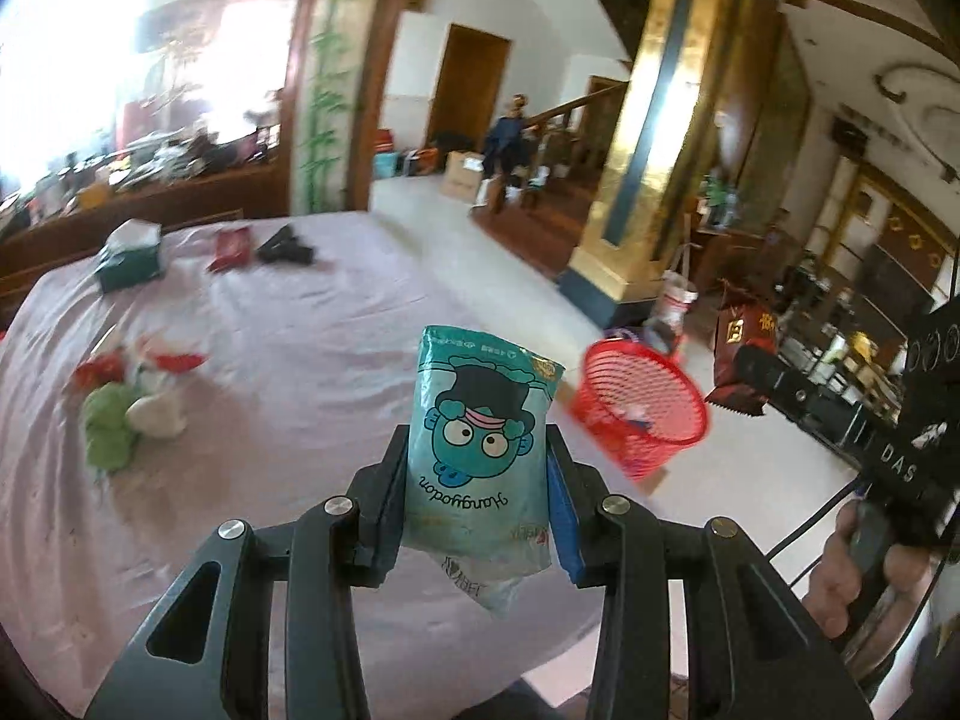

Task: Collect trash
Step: 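Carry the tissue pack and red snack bag over the red wastebasket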

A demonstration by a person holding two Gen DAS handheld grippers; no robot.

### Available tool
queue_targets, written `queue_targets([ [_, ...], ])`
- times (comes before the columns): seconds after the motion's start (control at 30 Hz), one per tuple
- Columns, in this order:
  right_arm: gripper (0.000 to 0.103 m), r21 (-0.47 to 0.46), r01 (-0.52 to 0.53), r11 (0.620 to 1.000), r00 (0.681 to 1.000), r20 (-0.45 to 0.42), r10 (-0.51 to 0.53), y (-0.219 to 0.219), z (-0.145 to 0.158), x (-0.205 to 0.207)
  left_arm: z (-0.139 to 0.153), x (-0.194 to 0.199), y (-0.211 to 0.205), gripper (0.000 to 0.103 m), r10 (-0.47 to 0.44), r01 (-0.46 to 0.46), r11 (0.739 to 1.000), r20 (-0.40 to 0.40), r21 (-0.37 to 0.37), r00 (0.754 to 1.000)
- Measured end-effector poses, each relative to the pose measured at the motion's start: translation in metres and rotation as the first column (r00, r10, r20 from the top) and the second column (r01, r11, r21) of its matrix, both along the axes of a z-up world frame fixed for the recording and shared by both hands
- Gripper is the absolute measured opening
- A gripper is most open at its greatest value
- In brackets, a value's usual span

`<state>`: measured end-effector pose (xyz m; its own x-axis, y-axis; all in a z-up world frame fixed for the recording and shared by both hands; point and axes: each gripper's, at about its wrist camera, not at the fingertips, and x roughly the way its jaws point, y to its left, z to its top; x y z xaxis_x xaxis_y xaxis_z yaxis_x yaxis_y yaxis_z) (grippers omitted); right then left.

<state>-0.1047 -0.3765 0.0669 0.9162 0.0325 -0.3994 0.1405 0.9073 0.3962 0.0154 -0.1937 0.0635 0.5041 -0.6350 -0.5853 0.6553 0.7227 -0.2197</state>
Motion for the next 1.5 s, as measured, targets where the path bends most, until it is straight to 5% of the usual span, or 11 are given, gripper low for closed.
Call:
queue_targets([
  [0.57, 0.038, 0.009, 0.219, 0.976, 0.972, 0.083, -0.219, -0.063, 0.032, -0.071, 0.045, -0.020, -0.095, 0.039, -0.189, 0.191, 0.978, 0.032, -0.087, 0.981],
  [1.03, 0.038, 0.089, 0.305, 0.948, 0.950, 0.042, -0.310, -0.140, 0.009, -0.068, 0.013, 0.012, -0.202, 0.039, -0.292, 0.288, 0.955, -0.048, -0.078, 0.955],
  [1.5, 0.038, 0.164, 0.336, 0.928, 0.942, -0.039, -0.334, -0.195, -0.028, -0.049, -0.045, 0.049, -0.264, 0.039, -0.322, 0.318, 0.947, -0.198, -0.055, 0.926],
])
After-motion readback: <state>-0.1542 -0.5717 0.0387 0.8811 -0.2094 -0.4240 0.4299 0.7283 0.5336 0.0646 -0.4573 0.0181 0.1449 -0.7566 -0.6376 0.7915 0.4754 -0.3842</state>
